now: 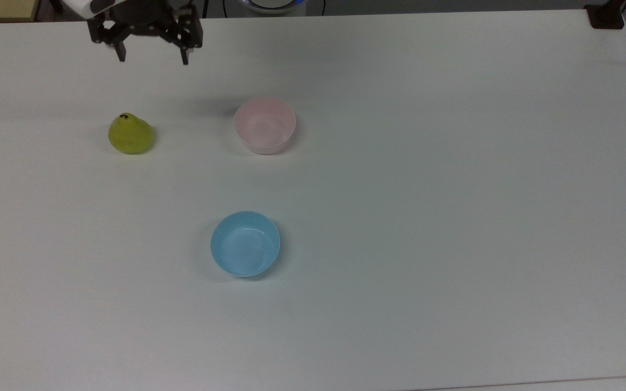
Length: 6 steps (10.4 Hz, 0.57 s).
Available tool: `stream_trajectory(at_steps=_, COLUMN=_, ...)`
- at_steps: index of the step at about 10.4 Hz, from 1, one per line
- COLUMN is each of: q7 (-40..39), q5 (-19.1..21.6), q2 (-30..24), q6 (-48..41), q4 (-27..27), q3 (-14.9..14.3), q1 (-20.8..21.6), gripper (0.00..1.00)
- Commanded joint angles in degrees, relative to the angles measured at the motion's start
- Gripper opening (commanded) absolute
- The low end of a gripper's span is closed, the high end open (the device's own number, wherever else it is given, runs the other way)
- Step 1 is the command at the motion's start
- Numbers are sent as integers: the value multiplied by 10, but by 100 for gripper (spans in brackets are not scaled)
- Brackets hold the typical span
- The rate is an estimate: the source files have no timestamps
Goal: Place the pear in the bowl
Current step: 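Move the open gripper over the green pear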
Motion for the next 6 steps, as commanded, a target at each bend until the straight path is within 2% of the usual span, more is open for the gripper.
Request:
stream_trajectory(at_steps=1, q7=-42, q5=10, q2=27, q6=68, q4=-30, q3=-5, q1=-32, gripper=100)
stream_trajectory(at_steps=3, q7=-57, q5=9, q2=67, q6=103, q4=-41, q3=-5, q1=-52, gripper=100)
stream_trajectory(at_steps=6, q7=-73, q5=2, q2=98, q6=163, q4=-74, q3=-5, q1=-62, gripper=100)
